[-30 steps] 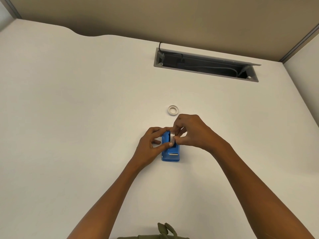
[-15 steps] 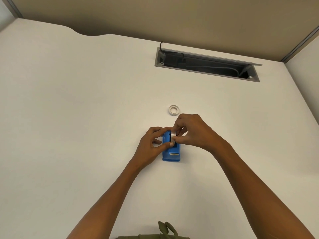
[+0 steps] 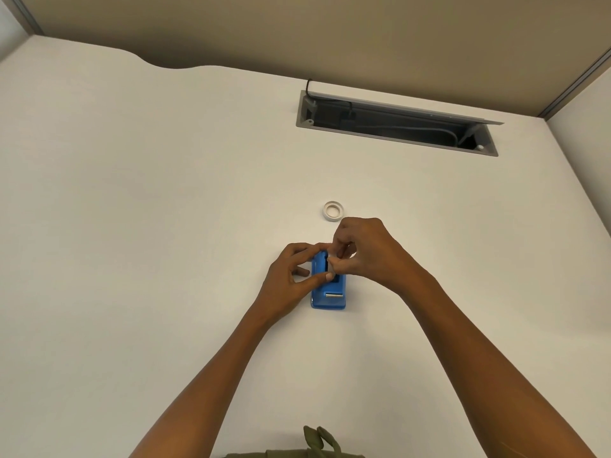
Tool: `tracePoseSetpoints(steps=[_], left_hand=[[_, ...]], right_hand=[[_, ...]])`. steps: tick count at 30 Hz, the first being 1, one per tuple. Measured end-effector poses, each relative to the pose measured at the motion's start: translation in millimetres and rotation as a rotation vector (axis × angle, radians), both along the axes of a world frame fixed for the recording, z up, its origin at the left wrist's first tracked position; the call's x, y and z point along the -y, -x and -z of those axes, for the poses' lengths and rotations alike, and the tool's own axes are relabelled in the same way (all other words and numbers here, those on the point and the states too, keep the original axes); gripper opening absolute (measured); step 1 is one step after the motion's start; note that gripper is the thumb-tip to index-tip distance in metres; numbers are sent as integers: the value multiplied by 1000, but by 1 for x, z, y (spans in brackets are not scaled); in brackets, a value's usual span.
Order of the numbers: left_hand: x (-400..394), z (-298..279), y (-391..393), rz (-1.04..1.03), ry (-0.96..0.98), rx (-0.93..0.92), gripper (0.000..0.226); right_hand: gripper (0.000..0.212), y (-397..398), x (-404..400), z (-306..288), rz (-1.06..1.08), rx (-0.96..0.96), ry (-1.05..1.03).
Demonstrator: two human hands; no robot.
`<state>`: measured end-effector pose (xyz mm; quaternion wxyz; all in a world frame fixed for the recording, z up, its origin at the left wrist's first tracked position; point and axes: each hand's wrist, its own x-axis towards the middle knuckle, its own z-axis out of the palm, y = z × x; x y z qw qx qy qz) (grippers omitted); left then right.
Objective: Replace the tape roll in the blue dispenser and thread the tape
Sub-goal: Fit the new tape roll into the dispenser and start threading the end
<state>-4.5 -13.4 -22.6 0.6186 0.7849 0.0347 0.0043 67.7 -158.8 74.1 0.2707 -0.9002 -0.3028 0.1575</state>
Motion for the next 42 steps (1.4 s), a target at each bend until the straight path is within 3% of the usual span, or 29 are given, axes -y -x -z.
tracePoseSetpoints(steps=[12,22,28,36,42], left_hand=[[0,-2,1,2,11,-4,45],[1,-3,1,2,19,3,43],[1,-2,1,-6,16,2,41],[1,-2,0,-10,16,0,42],[0,-1,0,-12,12,-17,45]], right_hand=[[10,4,8,7,65,5,-65],[4,20,13,19,39,210,-161],[9,22,15,27,19,322,-67],[13,18,12,33,89,135,-88],[16,15,18,28,247,15,-306]])
